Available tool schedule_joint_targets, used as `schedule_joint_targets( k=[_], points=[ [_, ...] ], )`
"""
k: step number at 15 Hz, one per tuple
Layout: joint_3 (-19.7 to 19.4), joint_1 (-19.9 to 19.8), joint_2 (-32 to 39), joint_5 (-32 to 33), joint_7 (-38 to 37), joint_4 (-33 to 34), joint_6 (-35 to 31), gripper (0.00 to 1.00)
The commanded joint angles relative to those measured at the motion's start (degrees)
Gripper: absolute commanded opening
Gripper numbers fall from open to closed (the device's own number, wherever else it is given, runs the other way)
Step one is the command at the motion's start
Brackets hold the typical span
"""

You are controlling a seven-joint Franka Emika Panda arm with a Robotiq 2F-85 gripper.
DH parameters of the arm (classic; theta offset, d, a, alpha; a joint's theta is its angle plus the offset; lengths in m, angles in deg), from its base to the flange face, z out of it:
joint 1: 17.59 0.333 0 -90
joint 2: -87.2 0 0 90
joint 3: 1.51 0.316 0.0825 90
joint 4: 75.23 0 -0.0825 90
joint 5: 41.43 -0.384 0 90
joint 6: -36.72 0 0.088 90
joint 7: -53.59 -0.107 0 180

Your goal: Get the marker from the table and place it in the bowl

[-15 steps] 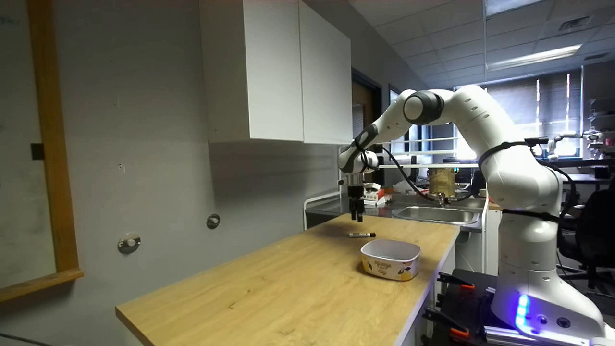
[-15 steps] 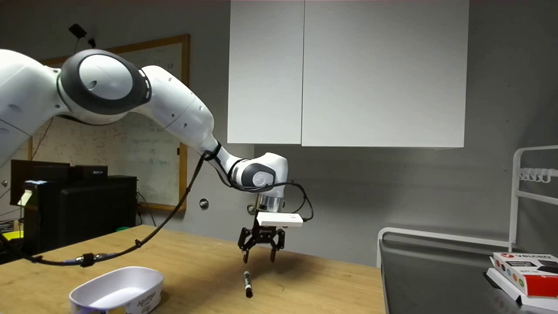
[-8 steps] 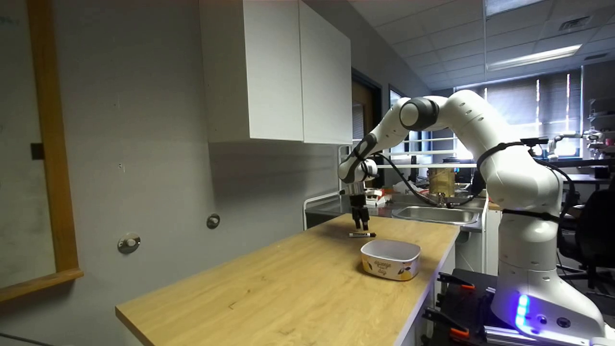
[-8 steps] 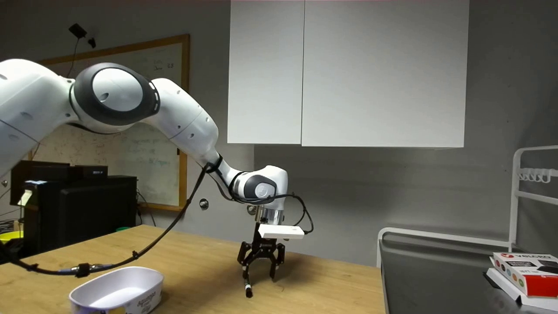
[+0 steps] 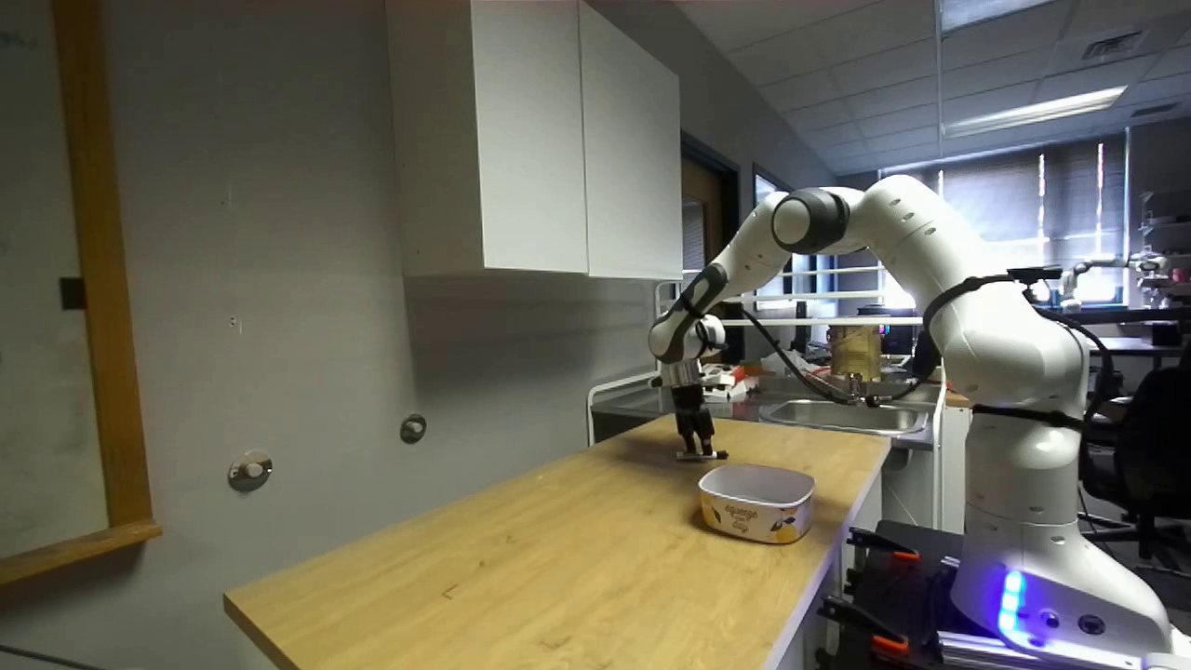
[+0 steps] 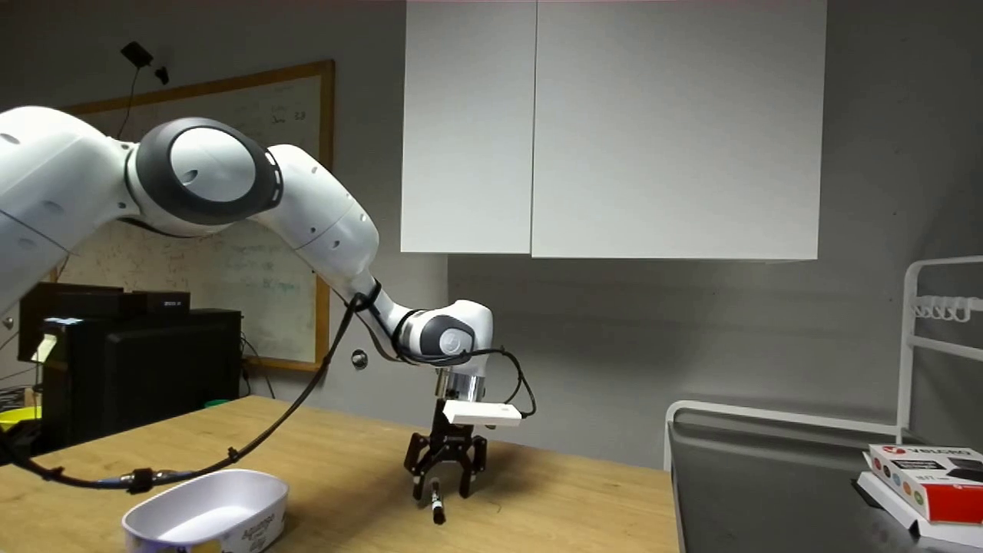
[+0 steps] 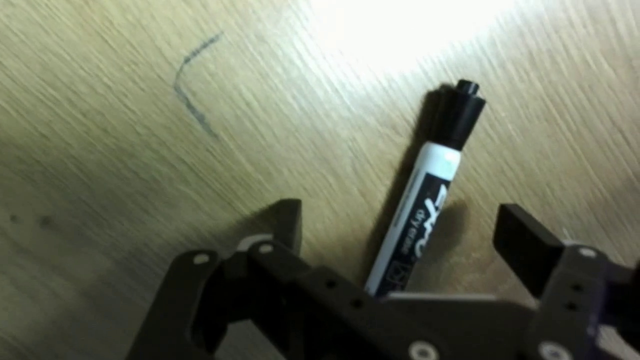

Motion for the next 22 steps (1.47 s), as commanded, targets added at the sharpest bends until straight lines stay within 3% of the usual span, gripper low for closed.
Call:
schedule_joint_targets(
  k=[1,2,9,12,17,22],
  points=[
    [0.7,-0.1,0.3,1.7,-1.3,-0.5,0.0,0.71],
    [0.7,0.0,0.4,1.9,-1.4,-0.6,-0.2,0.59],
    [0.6,0.0,-1.3,2.1,-2.2,-1.8,-0.7,0.05],
    [-0.3,0.5,-5.5,1.9,-7.2,-4.9,-3.0,0.04],
    [-0.7,0.1,-18.4,-1.0,-17.7,-14.5,-8.0,0.06],
    [-1.5,1.7,-33.9,-3.4,-31.3,-23.5,-5.7,0.06]
  ],
)
